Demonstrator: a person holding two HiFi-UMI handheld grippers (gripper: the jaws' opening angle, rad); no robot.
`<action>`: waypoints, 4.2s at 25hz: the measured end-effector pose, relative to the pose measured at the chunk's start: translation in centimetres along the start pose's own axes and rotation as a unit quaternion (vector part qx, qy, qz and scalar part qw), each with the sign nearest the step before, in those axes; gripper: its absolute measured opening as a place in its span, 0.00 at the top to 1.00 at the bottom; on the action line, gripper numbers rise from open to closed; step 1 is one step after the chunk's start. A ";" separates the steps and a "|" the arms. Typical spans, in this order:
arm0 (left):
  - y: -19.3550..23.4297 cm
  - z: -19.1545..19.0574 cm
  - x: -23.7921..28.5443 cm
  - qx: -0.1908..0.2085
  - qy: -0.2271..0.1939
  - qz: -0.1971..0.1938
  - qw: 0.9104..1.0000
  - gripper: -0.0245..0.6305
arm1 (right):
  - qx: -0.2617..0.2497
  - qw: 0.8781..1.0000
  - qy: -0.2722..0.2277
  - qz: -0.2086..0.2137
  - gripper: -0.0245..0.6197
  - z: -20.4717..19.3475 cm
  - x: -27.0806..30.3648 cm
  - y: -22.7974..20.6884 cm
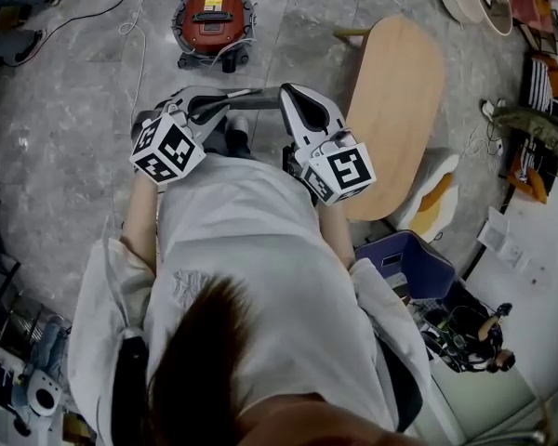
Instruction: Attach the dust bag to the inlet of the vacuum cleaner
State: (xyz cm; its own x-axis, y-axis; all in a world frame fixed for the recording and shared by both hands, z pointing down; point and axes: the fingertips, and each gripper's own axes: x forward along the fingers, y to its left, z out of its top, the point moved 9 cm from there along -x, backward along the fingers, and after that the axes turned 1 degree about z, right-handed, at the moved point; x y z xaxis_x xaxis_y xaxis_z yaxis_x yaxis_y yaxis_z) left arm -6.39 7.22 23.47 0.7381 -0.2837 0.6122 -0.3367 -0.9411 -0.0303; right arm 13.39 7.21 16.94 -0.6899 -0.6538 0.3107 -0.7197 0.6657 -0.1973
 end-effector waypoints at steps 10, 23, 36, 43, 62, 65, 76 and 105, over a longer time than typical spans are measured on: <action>3.5 -4.5 3.1 0.008 0.027 -0.052 0.998 0.90 | -0.078 0.982 0.164 0.056 0.77 -2.6 6.5 -0.4; 6.2 -11.1 8.3 -0.009 0.036 -0.089 0.995 0.90 | -0.309 0.832 0.430 0.165 0.74 -13.2 16.3 -1.5; 4.8 -20.5 17.3 -0.011 0.067 -0.083 0.994 0.90 | -0.334 0.789 0.443 0.262 0.87 -26.6 20.6 -5.9; 3.7 -25.4 23.2 -0.038 0.072 -0.077 0.994 0.90 | -0.349 0.770 0.457 0.275 0.87 -34.2 22.3 -8.6; 4.1 -32.9 30.3 -0.042 0.128 -0.051 0.990 0.90 | -0.296 0.801 0.472 0.218 0.91 -43.8 25.7 -10.9; 4.5 -32.9 30.1 -0.039 0.128 -0.044 0.990 0.90 | -0.297 0.805 0.470 0.209 0.91 -43.4 26.0 -10.9; 5.6 -33.4 30.6 -0.028 0.146 -0.022 0.989 0.90 | -0.289 0.817 0.464 0.183 0.91 -43.4 26.7 -11.0; 9.0 -33.0 31.1 -0.001 0.164 -0.016 0.986 0.86 | -0.236 0.850 0.448 0.147 0.91 -42.8 28.5 -12.3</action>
State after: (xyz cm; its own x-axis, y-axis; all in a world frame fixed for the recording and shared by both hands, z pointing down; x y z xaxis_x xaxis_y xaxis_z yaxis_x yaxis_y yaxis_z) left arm -5.77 -4.02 68.34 0.5192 -0.1793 0.8356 -0.3181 -0.9480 -0.0058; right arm 5.91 -4.23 67.99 -0.3457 -0.0396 0.9375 -0.2699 0.9611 -0.0589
